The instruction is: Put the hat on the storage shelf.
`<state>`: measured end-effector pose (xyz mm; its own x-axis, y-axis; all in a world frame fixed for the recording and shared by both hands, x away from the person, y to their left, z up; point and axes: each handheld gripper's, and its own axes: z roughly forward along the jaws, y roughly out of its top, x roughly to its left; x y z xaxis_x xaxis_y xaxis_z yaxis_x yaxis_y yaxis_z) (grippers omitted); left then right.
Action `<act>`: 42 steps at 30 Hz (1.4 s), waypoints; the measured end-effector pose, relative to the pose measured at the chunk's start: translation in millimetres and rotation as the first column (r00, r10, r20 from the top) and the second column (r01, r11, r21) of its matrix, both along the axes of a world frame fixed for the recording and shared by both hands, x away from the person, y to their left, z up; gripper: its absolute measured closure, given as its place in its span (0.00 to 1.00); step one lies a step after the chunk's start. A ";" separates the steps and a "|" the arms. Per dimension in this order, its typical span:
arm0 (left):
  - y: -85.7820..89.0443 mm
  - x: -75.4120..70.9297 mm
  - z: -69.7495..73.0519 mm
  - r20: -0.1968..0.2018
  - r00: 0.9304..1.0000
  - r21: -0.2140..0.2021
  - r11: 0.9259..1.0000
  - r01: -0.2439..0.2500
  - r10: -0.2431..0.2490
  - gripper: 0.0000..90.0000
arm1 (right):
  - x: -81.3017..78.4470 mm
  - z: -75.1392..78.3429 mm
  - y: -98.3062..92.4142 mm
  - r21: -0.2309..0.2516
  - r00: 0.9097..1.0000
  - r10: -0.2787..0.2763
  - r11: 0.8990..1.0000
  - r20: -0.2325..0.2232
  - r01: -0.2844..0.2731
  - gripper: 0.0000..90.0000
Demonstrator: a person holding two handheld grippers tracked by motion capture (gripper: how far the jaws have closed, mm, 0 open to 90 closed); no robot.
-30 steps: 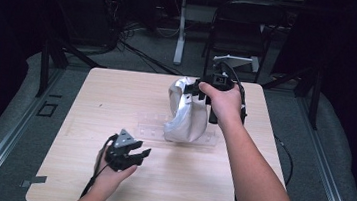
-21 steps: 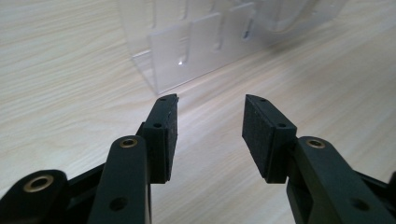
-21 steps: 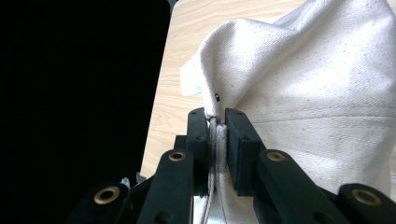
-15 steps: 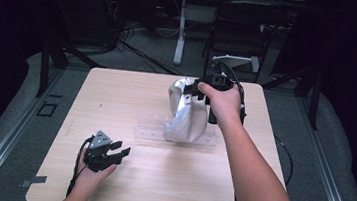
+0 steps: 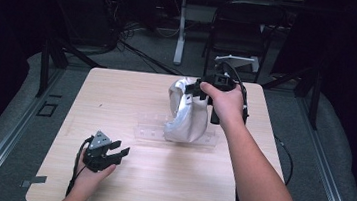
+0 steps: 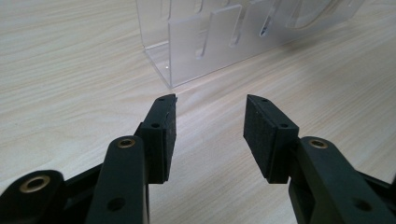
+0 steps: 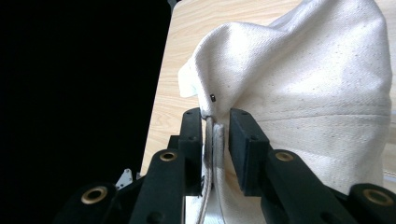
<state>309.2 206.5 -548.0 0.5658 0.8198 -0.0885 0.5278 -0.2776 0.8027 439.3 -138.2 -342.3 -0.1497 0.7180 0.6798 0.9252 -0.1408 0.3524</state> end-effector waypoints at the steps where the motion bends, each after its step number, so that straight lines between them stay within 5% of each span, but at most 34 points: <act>1: -0.5 -0.1 -0.5 0.004 1.000 0.001 1.000 0.002 -0.002 0.61 | -0.3 0.5 -0.3 -0.001 1.000 -0.002 1.000 0.001 0.002 0.83; 20: 0.0 0.0 -1.7 0.001 1.000 0.001 1.000 0.001 -0.001 0.60 | -20.4 16.1 -15.4 -0.011 0.997 0.022 1.000 0.080 -0.021 0.65; 27: -0.9 -0.2 -2.6 -0.001 1.000 0.003 1.000 0.005 -0.005 0.60 | -36.3 12.0 -25.3 -0.038 0.987 0.028 0.999 0.161 -0.022 0.54; 42: -3.2 0.2 -5.3 -0.008 1.000 0.012 1.000 0.005 -0.005 0.59 | -70.6 -11.7 -49.7 -0.016 0.972 0.057 0.998 0.226 -0.055 0.50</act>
<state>309.4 203.3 -553.3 0.5691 0.8180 -0.0836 0.5332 -0.2897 0.7949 368.7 -187.9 -354.0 -0.3390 0.7102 0.6170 0.8277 -0.0867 0.5545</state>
